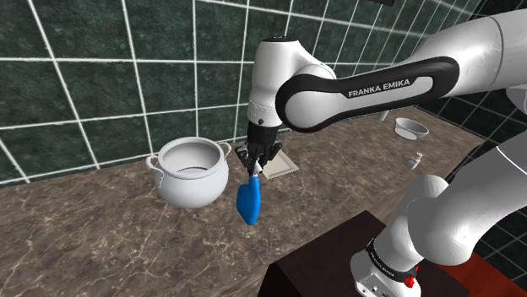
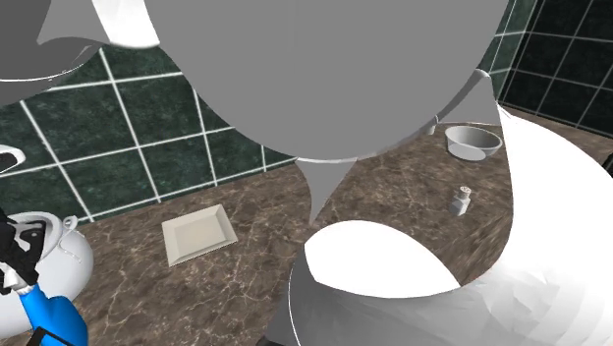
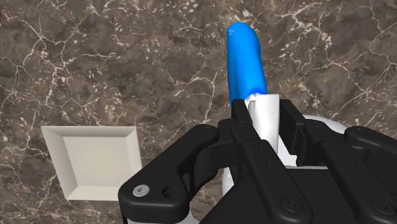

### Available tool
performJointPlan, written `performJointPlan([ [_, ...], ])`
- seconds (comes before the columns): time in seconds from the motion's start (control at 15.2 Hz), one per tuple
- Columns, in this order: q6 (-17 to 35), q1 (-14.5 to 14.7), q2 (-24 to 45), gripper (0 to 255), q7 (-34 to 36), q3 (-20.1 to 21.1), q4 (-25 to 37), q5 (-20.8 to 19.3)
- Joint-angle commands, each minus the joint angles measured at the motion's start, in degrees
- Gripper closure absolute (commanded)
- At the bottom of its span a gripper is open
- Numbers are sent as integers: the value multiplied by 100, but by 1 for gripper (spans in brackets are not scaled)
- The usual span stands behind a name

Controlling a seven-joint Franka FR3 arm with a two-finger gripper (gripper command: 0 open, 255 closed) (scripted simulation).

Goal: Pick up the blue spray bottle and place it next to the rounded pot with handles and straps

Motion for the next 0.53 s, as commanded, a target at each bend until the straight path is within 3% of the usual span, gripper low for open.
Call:
performJointPlan([
  [0.0, 164, 4, 30, 255, 8, 11, -129, 1],
  [0.46, 308, 4, 81, 255, 14, 19, -223, -4],
])
